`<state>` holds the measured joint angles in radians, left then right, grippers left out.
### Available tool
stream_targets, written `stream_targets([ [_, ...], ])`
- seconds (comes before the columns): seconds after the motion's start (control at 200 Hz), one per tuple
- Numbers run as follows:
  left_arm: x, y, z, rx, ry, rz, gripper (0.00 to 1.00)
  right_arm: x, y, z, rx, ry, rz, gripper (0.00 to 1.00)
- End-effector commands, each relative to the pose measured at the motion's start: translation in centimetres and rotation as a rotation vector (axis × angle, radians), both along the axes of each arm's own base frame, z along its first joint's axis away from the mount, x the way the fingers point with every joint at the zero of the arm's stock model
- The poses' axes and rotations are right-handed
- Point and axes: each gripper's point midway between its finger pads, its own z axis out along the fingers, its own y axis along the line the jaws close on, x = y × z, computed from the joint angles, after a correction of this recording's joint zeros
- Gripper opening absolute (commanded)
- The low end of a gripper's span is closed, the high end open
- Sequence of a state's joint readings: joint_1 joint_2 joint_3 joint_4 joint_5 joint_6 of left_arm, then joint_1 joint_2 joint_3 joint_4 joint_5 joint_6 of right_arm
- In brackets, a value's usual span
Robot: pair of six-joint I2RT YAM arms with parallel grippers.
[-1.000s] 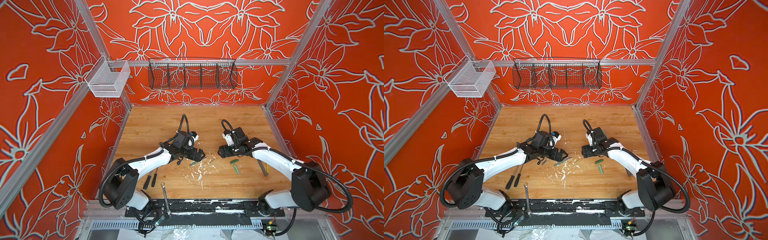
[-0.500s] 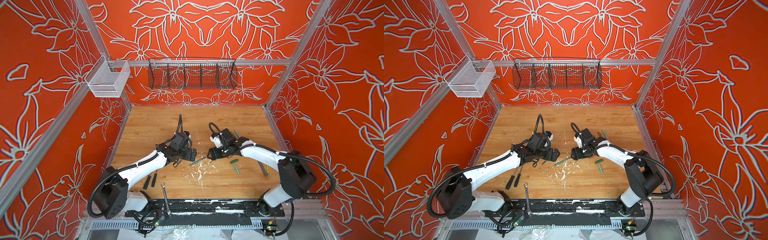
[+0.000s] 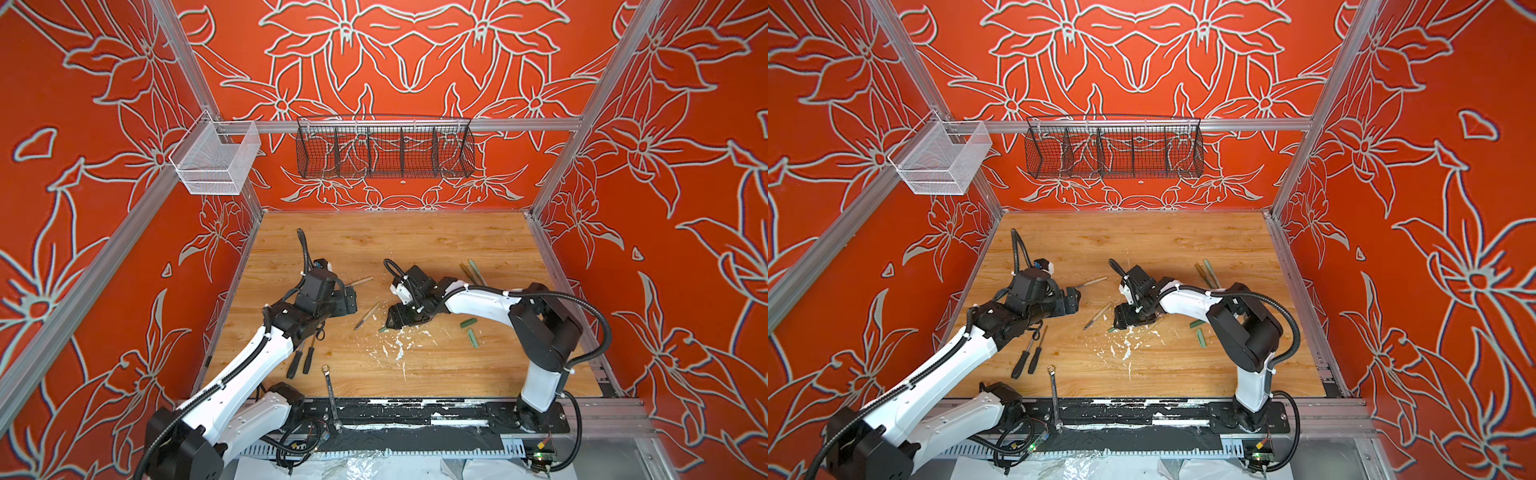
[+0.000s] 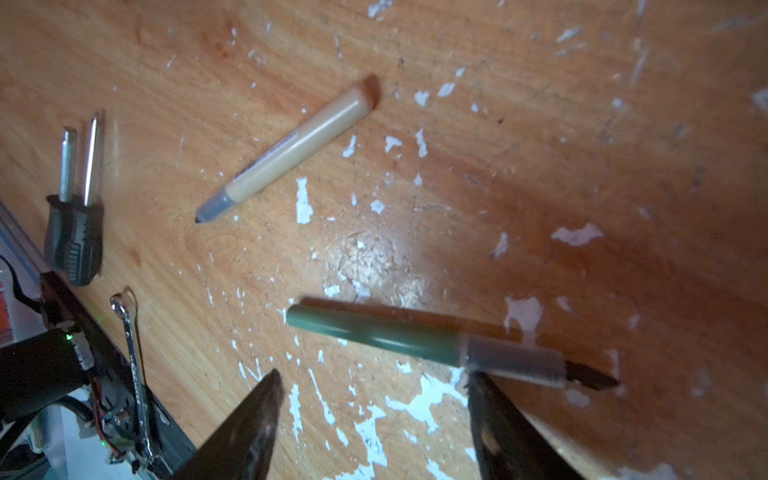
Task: Insert the pens into the pen caps
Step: 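Move the right gripper over the green pen with clear tip and grasp it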
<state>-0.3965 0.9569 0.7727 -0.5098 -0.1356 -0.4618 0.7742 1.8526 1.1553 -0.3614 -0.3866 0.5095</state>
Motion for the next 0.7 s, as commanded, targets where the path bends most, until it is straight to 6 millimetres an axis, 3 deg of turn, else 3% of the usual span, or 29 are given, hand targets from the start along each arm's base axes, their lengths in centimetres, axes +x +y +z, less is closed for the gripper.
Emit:
stream_targets([
  [0.0, -0.7, 0.9, 0.5, 0.008, 0.003, 0.022, 0.97, 0.4, 0.4, -0.4, -0.016, 0.037, -0.048, 0.73],
  [0.295, -1.4, 1.7, 1.0, 0.003, -0.024, 0.033, 0.97, 2.8, -0.3, -1.7, -0.150, -0.004, -0.142, 0.71],
  [0.48, -1.7, 2.3, 1.6, 0.013, -0.049, 0.041, 0.97, 3.5, -0.4, -2.3, -0.307, -0.064, -0.145, 0.58],
  [0.595, -1.8, 2.4, 1.9, 0.005, -0.066, 0.043, 0.97, 3.6, -0.1, -3.0, -0.376, -0.083, -0.166, 0.41],
  [0.695, -2.0, 2.6, 2.0, 0.003, -0.075, 0.047, 0.97, 3.3, 0.2, -3.5, -0.391, -0.089, -0.165, 0.36],
])
